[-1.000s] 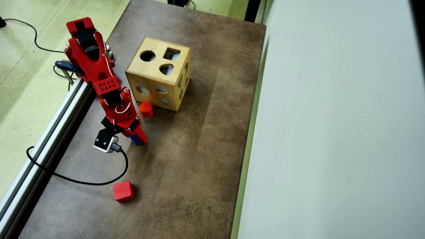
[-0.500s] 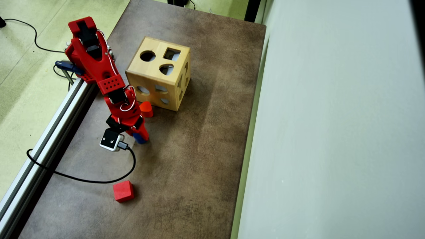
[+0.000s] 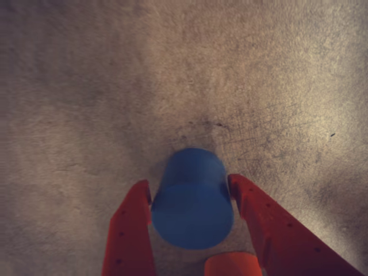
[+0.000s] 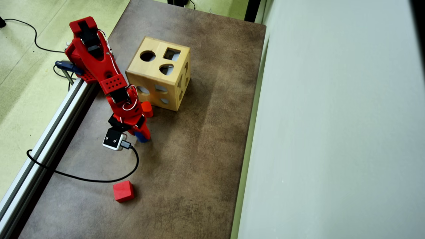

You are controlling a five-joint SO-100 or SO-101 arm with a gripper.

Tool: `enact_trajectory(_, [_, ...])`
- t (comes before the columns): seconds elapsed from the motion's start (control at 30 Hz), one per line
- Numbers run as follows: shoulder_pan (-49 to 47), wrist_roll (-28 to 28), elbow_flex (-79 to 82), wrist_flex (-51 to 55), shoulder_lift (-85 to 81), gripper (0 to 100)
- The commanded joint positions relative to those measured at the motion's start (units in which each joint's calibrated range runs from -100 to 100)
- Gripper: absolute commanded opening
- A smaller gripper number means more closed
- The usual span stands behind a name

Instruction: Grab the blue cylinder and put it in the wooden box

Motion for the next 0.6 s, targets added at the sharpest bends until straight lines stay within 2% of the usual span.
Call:
enact_trajectory(0.0, [-0.56,0.29,-0.23,0.36,-7.73,21])
enact_trajectory(0.33, [-0.56,0.29,0.04,0.44,-8.66,22])
enact_trajectory(0.57, [-1.23,0.34,7.20,0.36,-9.60,22])
